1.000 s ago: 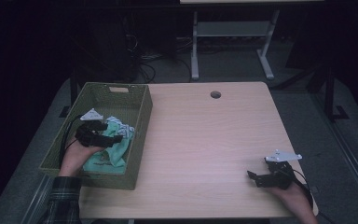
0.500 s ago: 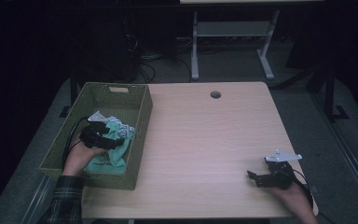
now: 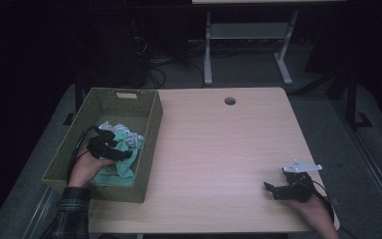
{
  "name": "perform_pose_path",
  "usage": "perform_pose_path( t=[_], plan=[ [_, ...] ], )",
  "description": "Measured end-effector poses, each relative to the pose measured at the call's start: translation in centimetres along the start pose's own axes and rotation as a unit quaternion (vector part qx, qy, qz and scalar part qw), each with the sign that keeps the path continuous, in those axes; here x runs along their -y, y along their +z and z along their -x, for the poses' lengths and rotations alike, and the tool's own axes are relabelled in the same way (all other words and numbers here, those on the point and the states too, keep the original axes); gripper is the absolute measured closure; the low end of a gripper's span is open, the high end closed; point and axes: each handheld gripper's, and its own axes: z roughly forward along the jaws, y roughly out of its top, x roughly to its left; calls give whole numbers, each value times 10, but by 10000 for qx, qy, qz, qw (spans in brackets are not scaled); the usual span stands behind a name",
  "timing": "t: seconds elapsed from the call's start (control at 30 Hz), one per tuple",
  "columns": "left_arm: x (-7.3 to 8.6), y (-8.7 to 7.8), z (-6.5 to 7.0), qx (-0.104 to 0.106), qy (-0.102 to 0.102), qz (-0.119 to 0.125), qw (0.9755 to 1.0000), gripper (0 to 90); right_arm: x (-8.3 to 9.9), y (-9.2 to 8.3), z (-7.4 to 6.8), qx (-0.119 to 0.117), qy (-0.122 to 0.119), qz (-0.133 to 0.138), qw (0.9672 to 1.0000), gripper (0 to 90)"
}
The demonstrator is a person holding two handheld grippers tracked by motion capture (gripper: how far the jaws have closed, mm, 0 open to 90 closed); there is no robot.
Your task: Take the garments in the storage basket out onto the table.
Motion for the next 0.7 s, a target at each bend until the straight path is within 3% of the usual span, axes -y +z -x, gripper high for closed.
perform_pose_path(
  t=[0.23,0.4,0.47,0.5,0.53,0.57,0.7],
  plan=[
    [2,2,-1,24,-28,-188,9998,244,0,0,0,1,-4,1,10000,94],
    [3,4,-2,53,-119,-301,9995,362,0,0,0,0,-1,0,10000,94],
    [4,3,-2,52,-137,-321,9994,456,0,0,0,0,0,-1,10000,94],
    [4,3,-1,58,-138,-324,9994,456,0,0,0,0,0,-1,10000,94],
    [4,3,-1,58,-145,-352,9993,539,0,0,0,0,1,0,10000,94],
    [4,3,-2,62,-146,-385,9991,539,0,0,0,0,1,0,10000,94],
    [4,1,-2,75,-166,-464,9988,780,0,0,0,0,2,0,10000,94]
  ],
)
